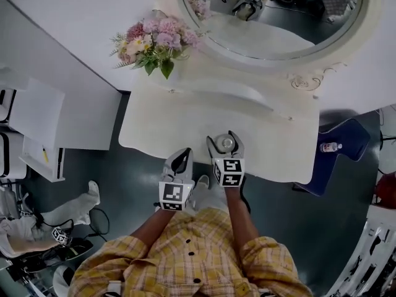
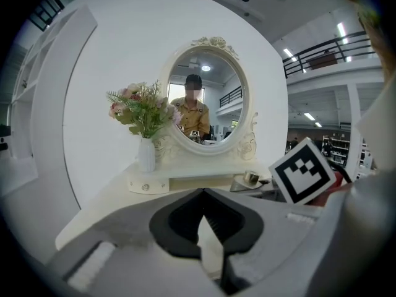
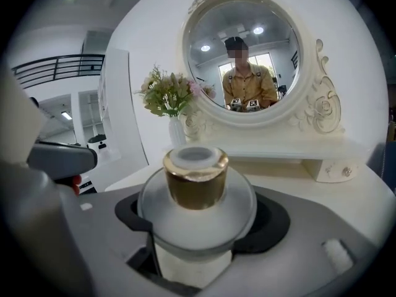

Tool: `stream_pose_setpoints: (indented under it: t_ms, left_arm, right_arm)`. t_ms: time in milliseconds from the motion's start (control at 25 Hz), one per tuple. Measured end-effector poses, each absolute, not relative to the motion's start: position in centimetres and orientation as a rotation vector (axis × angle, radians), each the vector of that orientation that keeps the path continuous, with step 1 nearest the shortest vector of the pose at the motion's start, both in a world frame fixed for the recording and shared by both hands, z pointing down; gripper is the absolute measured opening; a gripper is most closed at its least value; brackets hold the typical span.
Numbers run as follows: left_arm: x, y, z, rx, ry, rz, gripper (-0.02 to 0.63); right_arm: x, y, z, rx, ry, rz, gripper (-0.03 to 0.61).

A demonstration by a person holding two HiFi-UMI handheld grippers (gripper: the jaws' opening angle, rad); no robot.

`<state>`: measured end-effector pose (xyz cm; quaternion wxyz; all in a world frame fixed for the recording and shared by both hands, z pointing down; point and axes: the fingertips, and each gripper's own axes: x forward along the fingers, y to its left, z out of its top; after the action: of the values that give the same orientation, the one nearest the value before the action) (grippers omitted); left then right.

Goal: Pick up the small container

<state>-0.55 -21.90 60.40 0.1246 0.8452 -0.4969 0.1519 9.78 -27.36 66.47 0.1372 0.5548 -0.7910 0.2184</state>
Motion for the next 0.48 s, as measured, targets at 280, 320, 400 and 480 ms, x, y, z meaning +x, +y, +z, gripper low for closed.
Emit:
stream_pose_setpoints:
  t_ms: [280,320,400,480]
  left_arm:
    - [0.5,-21.2,58.6,2.507,-1.423,0.410,0.000]
    - [0.7,-21.3,58.3,2.514,-1.423,0.399,0.000]
    - [0.9,-21.7,57.8,2.529,-1.427,0.383,0.000]
    - [1.1,-21.8,57.2,2.545,-1.429,0.372,0.000]
  right_arm:
    - [11.1,-25.9,63.3,1.639,-2.307,0.598,0.339]
    - [11.2,-26.0,62.9,1.643,-2.309,0.592,0.339]
    - [11.6,-26.0,62.2,1.649,-2.313,0.577,0.339]
    - [11.8,-25.6,61.5,1.653,-2.318,0.566,0.339]
